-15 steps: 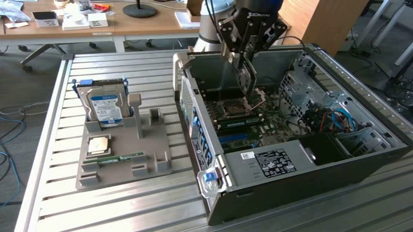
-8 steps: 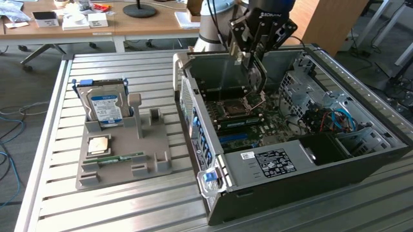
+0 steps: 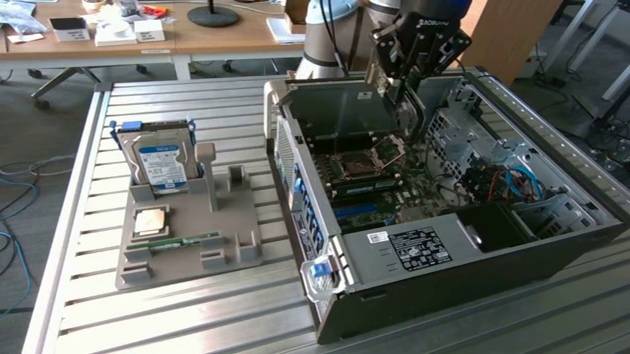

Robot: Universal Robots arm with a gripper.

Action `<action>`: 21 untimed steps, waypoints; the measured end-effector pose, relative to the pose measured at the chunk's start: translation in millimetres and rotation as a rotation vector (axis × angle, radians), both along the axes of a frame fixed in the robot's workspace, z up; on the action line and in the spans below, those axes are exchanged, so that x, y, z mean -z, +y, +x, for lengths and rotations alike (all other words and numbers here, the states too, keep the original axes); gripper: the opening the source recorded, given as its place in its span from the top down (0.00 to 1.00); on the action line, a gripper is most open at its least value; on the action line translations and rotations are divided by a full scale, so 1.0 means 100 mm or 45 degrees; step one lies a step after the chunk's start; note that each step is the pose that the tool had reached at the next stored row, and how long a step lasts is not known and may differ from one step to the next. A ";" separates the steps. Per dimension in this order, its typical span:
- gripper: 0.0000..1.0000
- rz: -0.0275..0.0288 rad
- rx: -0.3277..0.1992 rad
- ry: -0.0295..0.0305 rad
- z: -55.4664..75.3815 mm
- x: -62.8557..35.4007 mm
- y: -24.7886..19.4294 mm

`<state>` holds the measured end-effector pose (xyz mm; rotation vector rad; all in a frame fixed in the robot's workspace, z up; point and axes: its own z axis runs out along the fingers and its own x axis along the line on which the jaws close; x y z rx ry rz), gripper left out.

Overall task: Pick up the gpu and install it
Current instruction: 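Pick up the gpu and move the gpu toward the slot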

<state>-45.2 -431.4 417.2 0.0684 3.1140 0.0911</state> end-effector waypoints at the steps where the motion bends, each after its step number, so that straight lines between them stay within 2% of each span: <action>1: 0.73 0.0000 0.000 0.0000 0.03 0.000 0.000; 5: 0.73 -0.0001 0.000 0.0001 0.18 0.000 0.000; 6: 0.73 -0.0001 0.000 0.0001 0.36 0.000 0.000; 8: 0.73 0.0002 0.000 0.0000 0.64 0.001 0.001; 21: 0.73 0.0001 0.000 0.0000 1.01 0.002 0.000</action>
